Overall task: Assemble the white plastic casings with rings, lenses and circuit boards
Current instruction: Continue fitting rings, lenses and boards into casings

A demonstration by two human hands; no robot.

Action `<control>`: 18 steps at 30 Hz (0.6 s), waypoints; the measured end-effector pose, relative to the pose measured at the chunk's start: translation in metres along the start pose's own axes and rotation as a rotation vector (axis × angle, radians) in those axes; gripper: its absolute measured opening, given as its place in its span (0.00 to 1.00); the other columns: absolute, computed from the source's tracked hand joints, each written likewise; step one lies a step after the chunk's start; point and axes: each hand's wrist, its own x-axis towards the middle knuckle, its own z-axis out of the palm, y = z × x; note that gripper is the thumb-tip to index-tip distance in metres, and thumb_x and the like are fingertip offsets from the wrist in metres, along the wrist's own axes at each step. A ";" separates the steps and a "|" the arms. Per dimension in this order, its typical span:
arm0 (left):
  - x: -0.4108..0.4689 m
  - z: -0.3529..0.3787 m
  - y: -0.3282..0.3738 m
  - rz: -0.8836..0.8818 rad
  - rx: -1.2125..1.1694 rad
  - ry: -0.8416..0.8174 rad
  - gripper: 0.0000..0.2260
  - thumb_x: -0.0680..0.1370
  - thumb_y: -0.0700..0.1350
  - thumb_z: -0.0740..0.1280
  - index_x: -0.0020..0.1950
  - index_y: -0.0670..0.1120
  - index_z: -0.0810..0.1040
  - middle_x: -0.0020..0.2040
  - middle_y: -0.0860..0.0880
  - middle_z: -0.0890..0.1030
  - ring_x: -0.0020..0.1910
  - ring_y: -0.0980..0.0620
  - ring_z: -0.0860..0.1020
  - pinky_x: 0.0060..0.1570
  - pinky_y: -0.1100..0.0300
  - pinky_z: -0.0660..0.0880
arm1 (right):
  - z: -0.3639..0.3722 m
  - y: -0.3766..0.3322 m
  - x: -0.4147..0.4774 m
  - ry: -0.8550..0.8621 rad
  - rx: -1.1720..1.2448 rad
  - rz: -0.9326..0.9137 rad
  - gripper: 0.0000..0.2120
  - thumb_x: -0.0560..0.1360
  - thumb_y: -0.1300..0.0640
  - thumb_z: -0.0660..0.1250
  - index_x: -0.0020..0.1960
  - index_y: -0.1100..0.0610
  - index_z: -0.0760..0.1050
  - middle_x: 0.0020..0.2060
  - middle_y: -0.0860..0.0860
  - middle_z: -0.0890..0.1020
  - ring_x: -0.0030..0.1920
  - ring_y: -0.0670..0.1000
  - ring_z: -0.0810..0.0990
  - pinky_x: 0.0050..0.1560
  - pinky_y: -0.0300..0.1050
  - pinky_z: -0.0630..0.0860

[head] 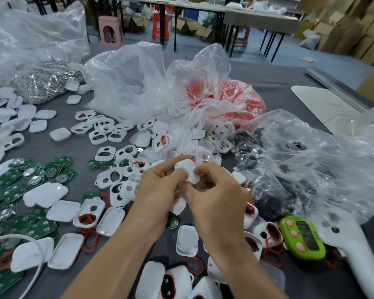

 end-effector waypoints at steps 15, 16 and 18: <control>0.001 -0.003 -0.001 0.021 0.010 0.053 0.16 0.77 0.32 0.66 0.52 0.48 0.88 0.48 0.43 0.88 0.36 0.49 0.82 0.37 0.59 0.80 | 0.002 -0.002 -0.003 -0.093 -0.105 -0.121 0.22 0.67 0.55 0.79 0.60 0.49 0.84 0.45 0.46 0.87 0.41 0.44 0.82 0.50 0.38 0.80; 0.003 -0.004 0.000 0.013 -0.002 0.069 0.15 0.77 0.32 0.65 0.52 0.47 0.88 0.46 0.44 0.88 0.35 0.49 0.82 0.34 0.60 0.78 | 0.001 -0.001 0.000 -0.115 -0.045 -0.084 0.19 0.67 0.55 0.78 0.57 0.48 0.85 0.45 0.43 0.87 0.40 0.42 0.82 0.48 0.34 0.78; 0.005 -0.006 0.002 -0.001 -0.042 0.067 0.15 0.77 0.31 0.64 0.53 0.44 0.88 0.42 0.46 0.88 0.35 0.49 0.83 0.29 0.63 0.77 | -0.004 0.004 0.008 -0.146 0.120 0.057 0.11 0.71 0.56 0.78 0.52 0.47 0.87 0.41 0.39 0.86 0.39 0.40 0.83 0.45 0.33 0.78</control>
